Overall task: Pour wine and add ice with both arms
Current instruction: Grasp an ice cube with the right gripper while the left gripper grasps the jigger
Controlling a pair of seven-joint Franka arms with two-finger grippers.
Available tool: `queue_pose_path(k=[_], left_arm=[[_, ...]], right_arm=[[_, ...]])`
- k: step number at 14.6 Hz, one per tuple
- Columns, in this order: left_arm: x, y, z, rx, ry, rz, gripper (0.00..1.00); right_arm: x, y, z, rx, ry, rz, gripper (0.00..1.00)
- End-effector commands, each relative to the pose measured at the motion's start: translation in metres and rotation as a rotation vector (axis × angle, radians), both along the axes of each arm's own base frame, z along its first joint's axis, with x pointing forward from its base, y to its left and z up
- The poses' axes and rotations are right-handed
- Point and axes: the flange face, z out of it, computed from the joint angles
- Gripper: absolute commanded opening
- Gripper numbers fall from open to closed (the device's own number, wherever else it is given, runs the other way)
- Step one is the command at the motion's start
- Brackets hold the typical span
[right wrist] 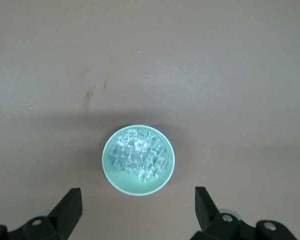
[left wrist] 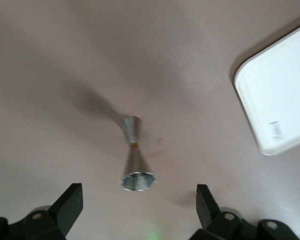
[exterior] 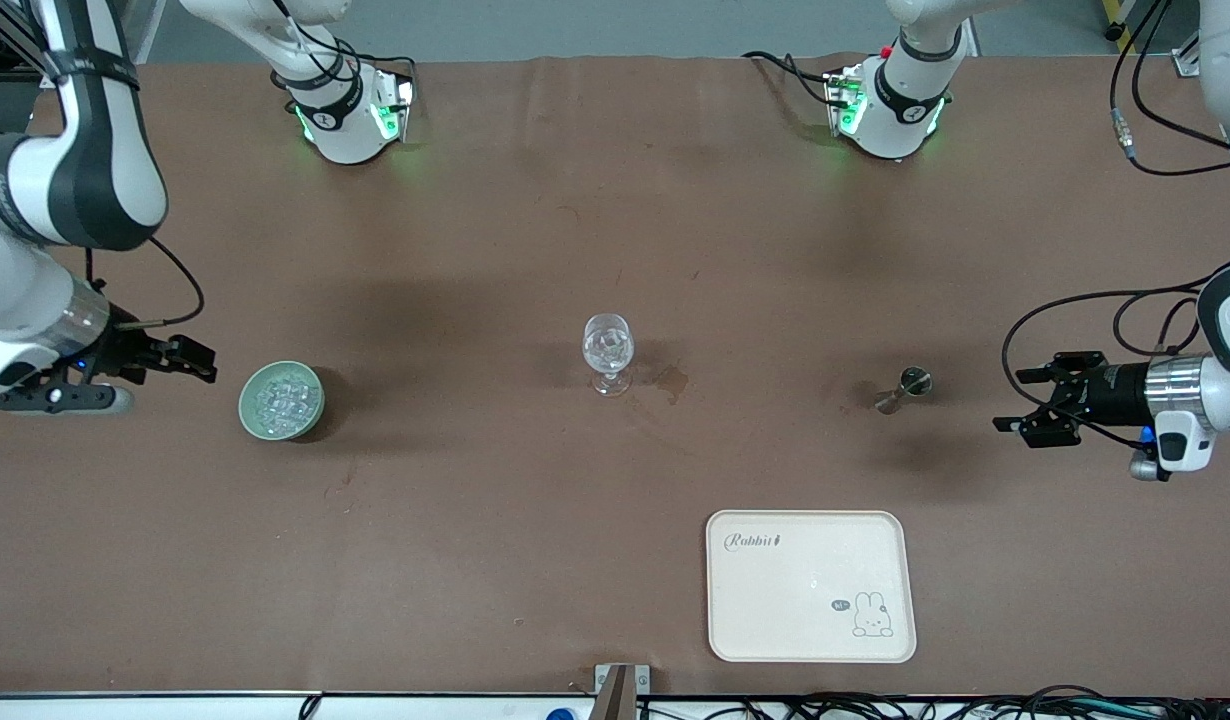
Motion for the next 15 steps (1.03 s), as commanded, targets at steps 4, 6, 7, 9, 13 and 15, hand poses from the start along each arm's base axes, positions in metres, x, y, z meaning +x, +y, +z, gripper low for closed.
queue_pose_path(k=[4,6,7,9,13,15], left_arm=[[-0.019,0.015,-0.068,-0.257,0.145,0.243,1.00],[-0.023,0.013,-0.091,-0.307,0.212,0.303,0.97],[-0.024,0.010,-0.099,-0.321,0.237,0.321,0.96],[-0.028,0.004,-0.115,-0.331,0.280,0.335,0.96],[-0.035,0.000,-0.145,-0.353,0.321,0.339,0.96],[-0.040,-0.006,-0.159,-0.372,0.351,0.331,0.96]], right_arm=[[0.014,0.008,-0.072,-0.004,-0.023,0.032,0.99],[0.004,0.011,-0.095,-0.005,-0.052,0.036,0.99],[-0.002,0.012,-0.109,-0.005,-0.058,0.038,0.99],[-0.013,0.012,-0.129,-0.005,-0.066,0.037,0.99],[-0.023,0.012,-0.153,-0.005,-0.057,0.038,0.99],[-0.024,0.012,-0.160,-0.003,-0.045,0.037,0.98]])
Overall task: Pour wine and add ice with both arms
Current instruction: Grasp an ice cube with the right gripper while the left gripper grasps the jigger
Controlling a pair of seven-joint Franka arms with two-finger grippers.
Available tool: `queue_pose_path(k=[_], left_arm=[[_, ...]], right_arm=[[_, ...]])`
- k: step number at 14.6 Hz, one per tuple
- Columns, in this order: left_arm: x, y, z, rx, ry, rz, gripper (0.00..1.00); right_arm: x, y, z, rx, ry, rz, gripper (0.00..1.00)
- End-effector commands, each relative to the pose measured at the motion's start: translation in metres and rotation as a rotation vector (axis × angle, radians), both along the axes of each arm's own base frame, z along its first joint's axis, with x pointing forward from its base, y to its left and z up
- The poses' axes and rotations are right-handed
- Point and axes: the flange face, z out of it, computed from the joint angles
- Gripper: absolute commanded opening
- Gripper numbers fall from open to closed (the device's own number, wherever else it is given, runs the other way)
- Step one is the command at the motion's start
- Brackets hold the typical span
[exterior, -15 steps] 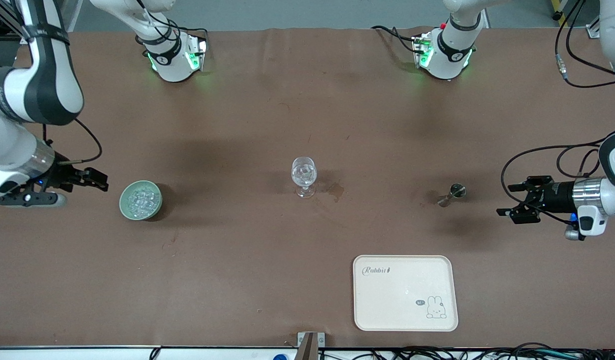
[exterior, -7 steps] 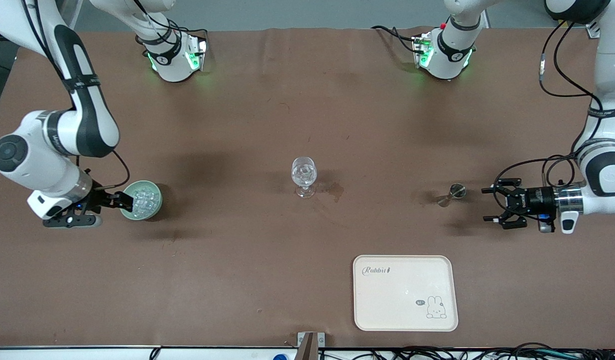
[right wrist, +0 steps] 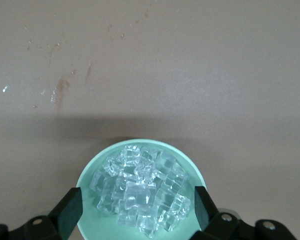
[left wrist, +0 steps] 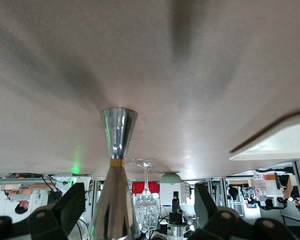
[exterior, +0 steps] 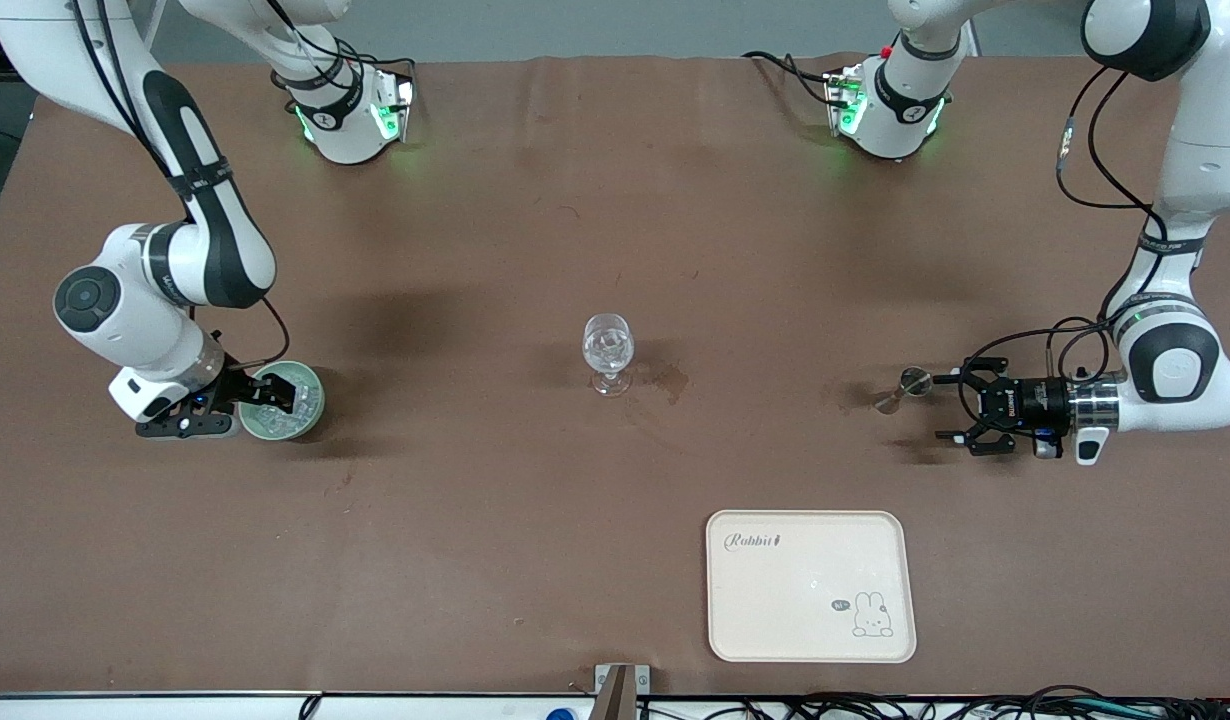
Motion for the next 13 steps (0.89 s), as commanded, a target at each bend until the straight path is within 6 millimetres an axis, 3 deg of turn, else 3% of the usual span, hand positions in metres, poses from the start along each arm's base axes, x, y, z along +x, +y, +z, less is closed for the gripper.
queue_pose_path(k=[1,7,13], left_arm=[[-0.004,-0.008,-0.012,-0.043,0.029,0.003,0.96],[-0.015,-0.016,-0.031,-0.071,0.031,-0.022,0.94],[-0.022,-0.024,-0.038,-0.105,0.035,-0.046,0.84]], right_arm=[[-0.004,0.000,-0.009,0.000,0.005,0.009,0.98],[-0.007,-0.001,-0.025,0.001,0.030,0.005,0.88],[-0.012,0.001,-0.040,0.003,0.047,0.005,0.79]])
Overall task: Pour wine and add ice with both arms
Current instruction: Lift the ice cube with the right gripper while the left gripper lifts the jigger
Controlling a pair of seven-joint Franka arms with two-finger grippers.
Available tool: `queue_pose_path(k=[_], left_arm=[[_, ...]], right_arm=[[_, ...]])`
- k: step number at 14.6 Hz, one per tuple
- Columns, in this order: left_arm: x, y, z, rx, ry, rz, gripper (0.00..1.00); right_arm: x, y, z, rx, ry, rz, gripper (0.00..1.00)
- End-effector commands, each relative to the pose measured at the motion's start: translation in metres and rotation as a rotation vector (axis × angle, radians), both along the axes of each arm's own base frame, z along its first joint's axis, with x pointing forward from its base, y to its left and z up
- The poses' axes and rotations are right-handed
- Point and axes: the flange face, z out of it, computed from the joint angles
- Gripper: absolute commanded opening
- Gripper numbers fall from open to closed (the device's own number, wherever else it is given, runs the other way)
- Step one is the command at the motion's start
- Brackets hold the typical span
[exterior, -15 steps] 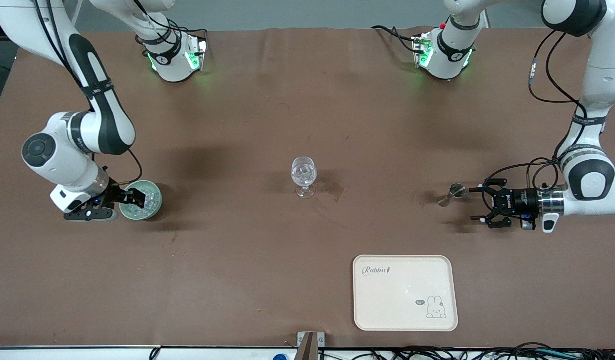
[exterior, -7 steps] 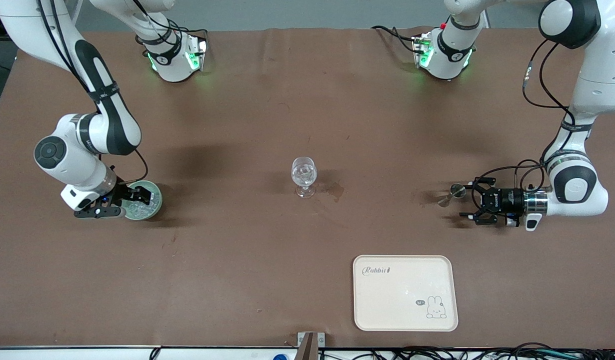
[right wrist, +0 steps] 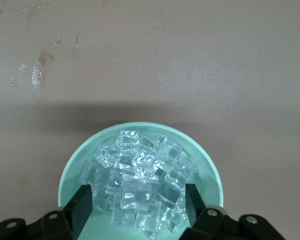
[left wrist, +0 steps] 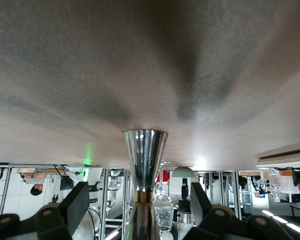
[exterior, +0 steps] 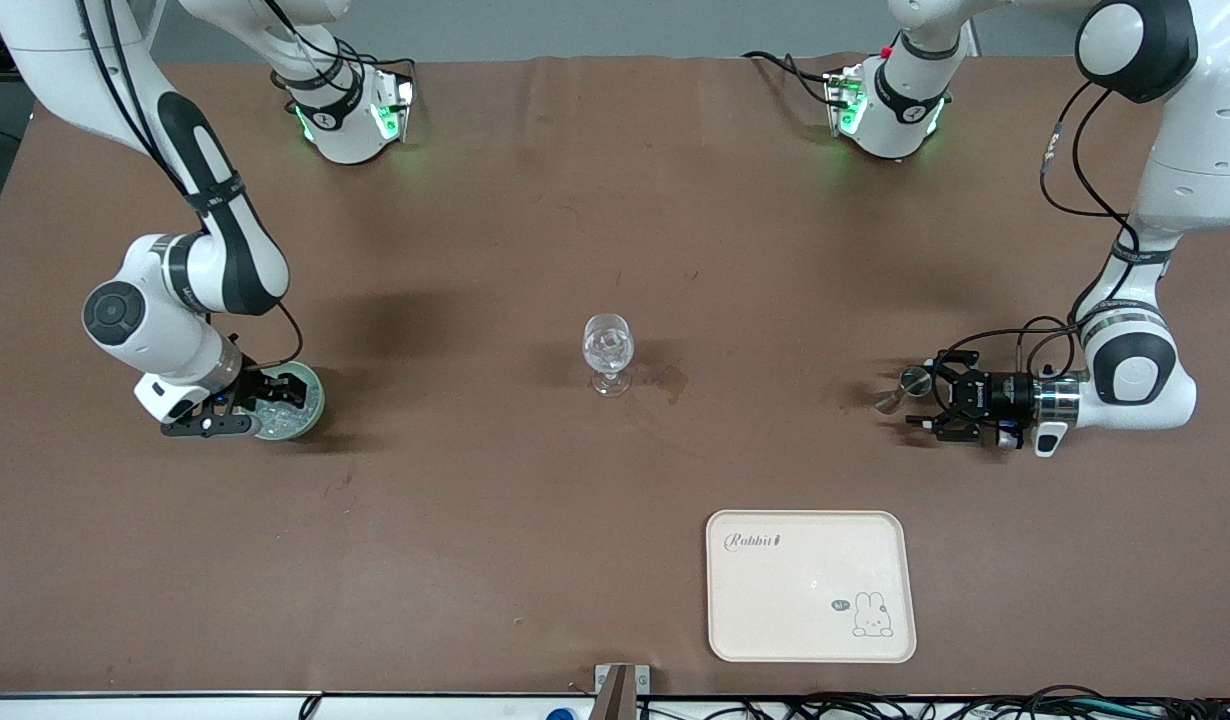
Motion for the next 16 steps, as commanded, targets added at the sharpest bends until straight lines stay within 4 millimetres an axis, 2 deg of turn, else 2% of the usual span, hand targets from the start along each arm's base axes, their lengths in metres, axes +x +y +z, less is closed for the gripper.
queue_pose_path(k=[1,3,7,9,13,16], left_arm=[[-0.002,-0.007,-0.001,-0.063,0.004,0.015,0.81],[-0.005,-0.013,-0.006,-0.096,0.004,0.004,0.78],[-0.007,-0.014,-0.011,-0.103,0.003,0.000,0.76],[-0.006,-0.015,-0.011,-0.103,0.000,-0.002,0.70],[-0.005,-0.011,-0.010,-0.101,-0.002,0.002,0.58],[-0.005,-0.012,-0.010,-0.100,-0.002,0.001,0.48]], right_arm=[[-0.004,0.001,-0.007,0.001,-0.018,0.006,0.78],[-0.007,0.001,-0.012,0.002,-0.008,0.003,0.70],[-0.006,0.000,-0.010,0.002,-0.010,0.000,0.37],[-0.005,0.000,-0.008,0.002,-0.015,-0.002,0.24],[-0.004,0.000,-0.002,0.003,-0.019,-0.008,0.12],[-0.003,-0.002,0.013,0.002,-0.030,-0.014,0.11]])
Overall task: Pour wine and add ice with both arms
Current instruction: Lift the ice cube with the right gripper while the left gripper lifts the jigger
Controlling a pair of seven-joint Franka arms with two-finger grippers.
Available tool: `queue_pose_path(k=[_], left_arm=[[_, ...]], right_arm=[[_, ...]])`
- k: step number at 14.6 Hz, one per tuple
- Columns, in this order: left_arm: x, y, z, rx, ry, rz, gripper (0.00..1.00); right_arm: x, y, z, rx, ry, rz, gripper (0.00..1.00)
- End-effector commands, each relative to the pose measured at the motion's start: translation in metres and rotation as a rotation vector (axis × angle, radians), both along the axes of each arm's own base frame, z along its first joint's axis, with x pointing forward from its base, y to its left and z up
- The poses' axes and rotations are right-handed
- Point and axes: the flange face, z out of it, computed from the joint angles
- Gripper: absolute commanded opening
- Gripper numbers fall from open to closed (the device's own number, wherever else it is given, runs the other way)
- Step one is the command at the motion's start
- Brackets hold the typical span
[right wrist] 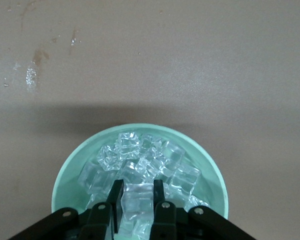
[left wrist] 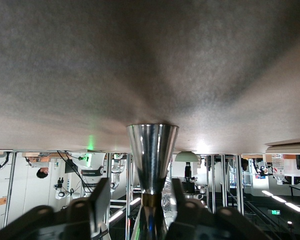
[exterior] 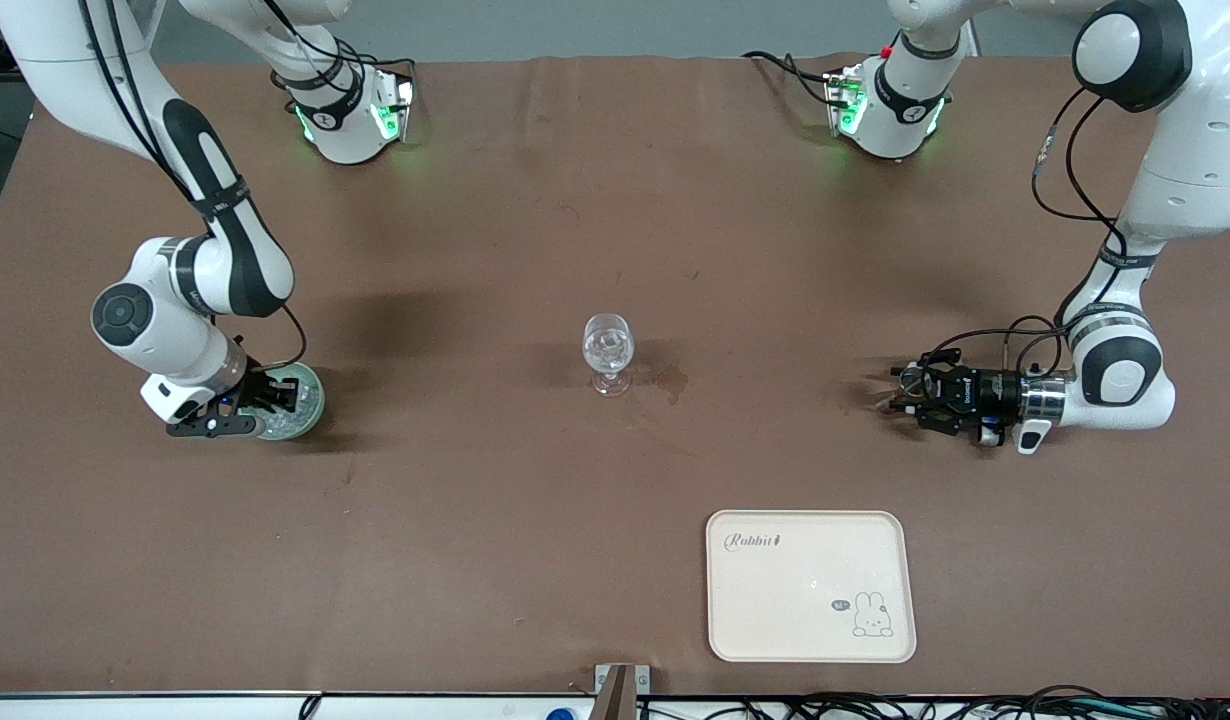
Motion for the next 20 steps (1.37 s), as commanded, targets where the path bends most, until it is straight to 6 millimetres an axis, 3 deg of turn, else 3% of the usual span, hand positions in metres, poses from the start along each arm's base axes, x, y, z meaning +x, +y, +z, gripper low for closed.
queue_pose_path(k=[1,6,10,14,18,20], left_arm=[[0.002,0.000,0.003,-0.020,-0.013,0.010,0.45],[0.003,-0.002,0.005,-0.021,-0.013,-0.002,0.33],[0.002,-0.001,0.005,-0.023,-0.003,-0.002,0.13],[0.006,-0.010,0.019,-0.052,-0.001,-0.030,0.01],[0.014,-0.033,0.052,-0.091,-0.021,-0.078,0.01],[0.019,-0.062,0.077,-0.115,-0.004,-0.109,0.01]], right_arm=[[-0.003,-0.002,0.022,0.003,-0.012,-0.013,0.11],[0.005,-0.008,0.069,0.003,-0.006,-0.021,0.11],[0.021,-0.015,0.130,0.004,0.026,-0.033,0.11],[0.029,-0.016,0.193,0.006,0.062,-0.036,0.11],[0.018,-0.014,0.249,0.006,0.023,-0.034,0.11],[0.006,-0.008,0.278,0.006,0.003,-0.025,0.11]])
